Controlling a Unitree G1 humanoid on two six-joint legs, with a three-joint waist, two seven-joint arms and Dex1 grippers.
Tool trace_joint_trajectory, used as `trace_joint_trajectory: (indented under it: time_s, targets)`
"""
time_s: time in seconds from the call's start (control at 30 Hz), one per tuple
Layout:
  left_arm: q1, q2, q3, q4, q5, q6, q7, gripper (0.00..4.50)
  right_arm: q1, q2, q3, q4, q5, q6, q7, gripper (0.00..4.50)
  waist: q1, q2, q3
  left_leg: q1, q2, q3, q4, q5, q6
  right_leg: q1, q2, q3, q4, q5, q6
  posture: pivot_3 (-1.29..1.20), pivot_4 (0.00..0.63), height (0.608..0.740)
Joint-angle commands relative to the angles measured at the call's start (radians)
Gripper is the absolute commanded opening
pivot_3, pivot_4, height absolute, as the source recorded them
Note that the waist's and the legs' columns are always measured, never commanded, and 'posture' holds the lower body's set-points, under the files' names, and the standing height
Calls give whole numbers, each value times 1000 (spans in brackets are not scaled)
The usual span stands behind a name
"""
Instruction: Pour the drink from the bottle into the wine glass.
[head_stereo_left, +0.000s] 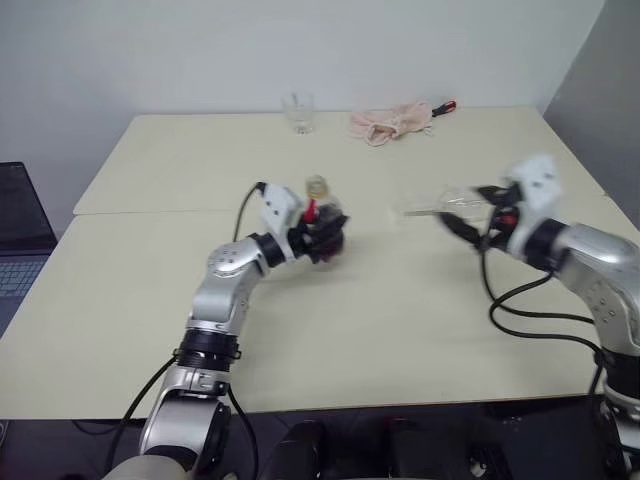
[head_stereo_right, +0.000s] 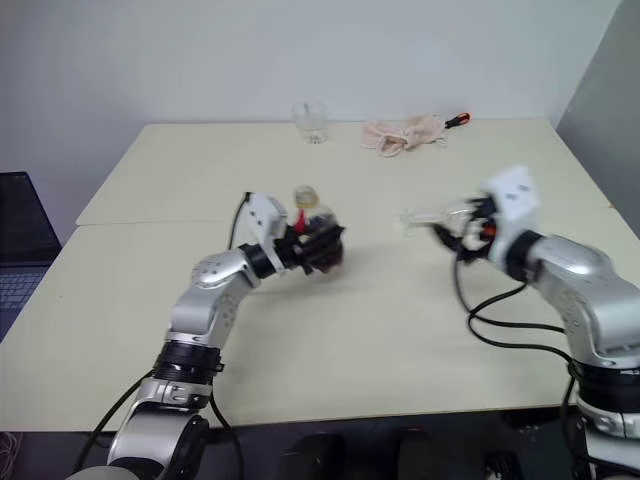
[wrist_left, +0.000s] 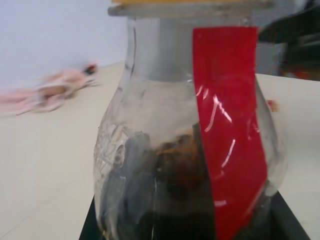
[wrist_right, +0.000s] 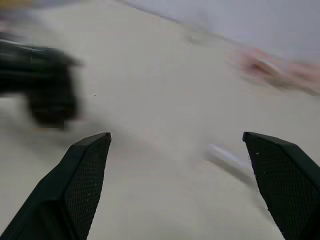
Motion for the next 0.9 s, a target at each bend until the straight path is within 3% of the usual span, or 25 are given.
trace_joint_trajectory:
  time_s: [0.03,0.23,0.4,0.7,0.9]
  targets:
    - [-59,65,105,154,45,-102,138,1427,-51,94,192,-1,-15,-4,43,4500,7,-7,-3,0,0,0,-1,1,-1,0,0,0,-1,0,0,0,150,740]
    - [-122,97,180,370,51,-184,237,1426,-98,213,335,93,-154,-85,7,4500,40,-10,-2,-5,-6,0,6,0,-1,-6,-5,0,-2,3,5,0,150,740]
    - [-128,97,192,473,65,-219,278,1426,-95,270,358,103,-189,-97,10,4500,46,-10,-2,-5,-7,0,9,0,-1,-7,-5,2,-2,5,7,0,150,740]
    - [-47,91,211,358,30,-180,291,4370,-94,260,338,121,-214,-99,45,4500,28,-11,-2,-5,-6,2,7,-1,-1,-10,-4,4,0,5,7,0,150,740]
    - [103,132,226,92,-3,-44,285,4440,-68,215,271,126,-195,-83,62,4500,17,-10,-2,-7,-5,2,7,-1,-1,-13,-3,5,1,5,7,0,150,740]
